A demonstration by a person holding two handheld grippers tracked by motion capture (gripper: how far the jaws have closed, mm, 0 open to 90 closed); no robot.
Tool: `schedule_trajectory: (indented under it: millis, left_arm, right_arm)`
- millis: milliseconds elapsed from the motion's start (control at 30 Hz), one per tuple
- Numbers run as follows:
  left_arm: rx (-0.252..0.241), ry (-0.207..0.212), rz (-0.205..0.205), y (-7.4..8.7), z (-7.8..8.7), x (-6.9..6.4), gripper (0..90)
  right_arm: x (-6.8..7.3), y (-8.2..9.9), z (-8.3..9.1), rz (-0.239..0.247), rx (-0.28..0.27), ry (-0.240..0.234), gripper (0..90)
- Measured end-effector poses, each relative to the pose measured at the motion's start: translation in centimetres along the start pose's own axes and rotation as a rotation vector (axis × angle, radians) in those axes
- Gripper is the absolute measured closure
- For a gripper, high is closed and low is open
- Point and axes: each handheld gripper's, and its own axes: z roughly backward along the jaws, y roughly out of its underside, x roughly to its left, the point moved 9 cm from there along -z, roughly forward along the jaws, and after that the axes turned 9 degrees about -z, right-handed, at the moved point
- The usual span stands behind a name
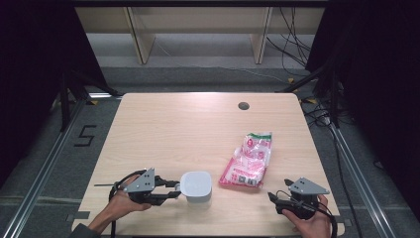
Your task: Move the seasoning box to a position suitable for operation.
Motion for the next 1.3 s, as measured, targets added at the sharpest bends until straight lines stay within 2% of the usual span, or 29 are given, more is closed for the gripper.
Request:
schedule_trajectory:
  millis: [33, 267, 333, 367, 600, 867, 900, 1067, 1100, 1133, 1300]
  left_arm:
    - [-0.004, -0.006, -0.002, -0.1, 0.0, 0.0, 68.0]
    - [0.004, -0.054, -0.025, -0.1, -0.2, 0.4, 68.1]
    - [0.026, -0.063, -0.041, 0.1, -0.2, 0.8, 68.0]
    - [0.017, -0.072, -0.034, 0.1, -0.3, 1.0, 68.0]
    - [0.043, -0.114, -0.03, 0.2, -0.5, 2.1, 68.0]
    - [0.055, -0.124, -0.044, 0.1, -1.3, 3.5, 67.9]
    - [0.054, -0.125, -0.04, 0.0, -1.5, 3.7, 67.9]
    - [0.069, -0.128, -0.057, -0.1, -1.9, 4.3, 67.8]
    - [0.063, -0.124, -0.046, -0.1, -2.0, 4.3, 67.8]
    - [0.066, -0.139, -0.047, -0.1, -2.1, 4.6, 67.8]
    - [0.083, -0.153, -0.056, -0.2, -2.5, 5.0, 67.8]
  right_arm:
    - [-0.2, -0.1, -0.1, 0.022, -0.007, -0.001, 26.1]
    - [-0.2, -0.2, -0.1, 0.026, -0.012, -0.002, 26.1]
    - [-0.2, -0.2, -0.1, 0.027, -0.013, -0.003, 26.1]
    - [-0.2, -0.2, -0.1, 0.027, -0.013, -0.003, 26.1]
    - [-0.2, -0.2, -0.1, 0.025, -0.01, -0.002, 26.0]
    - [-0.3, -0.3, -0.1, 0.035, -0.028, 0.002, 26.1]
    - [-0.2, -0.2, -0.1, 0.027, -0.014, -0.001, 26.1]
    - [-0.2, -0.2, -0.1, 0.023, -0.014, -0.002, 26.0]
    - [-0.2, -0.2, -0.1, 0.022, -0.015, -0.01, 26.0]
    - [-0.3, -0.3, -0.1, 0.033, -0.024, 0.002, 26.1]
    - [-0.2, -0.2, -0.1, 0.024, -0.015, -0.002, 26.1]
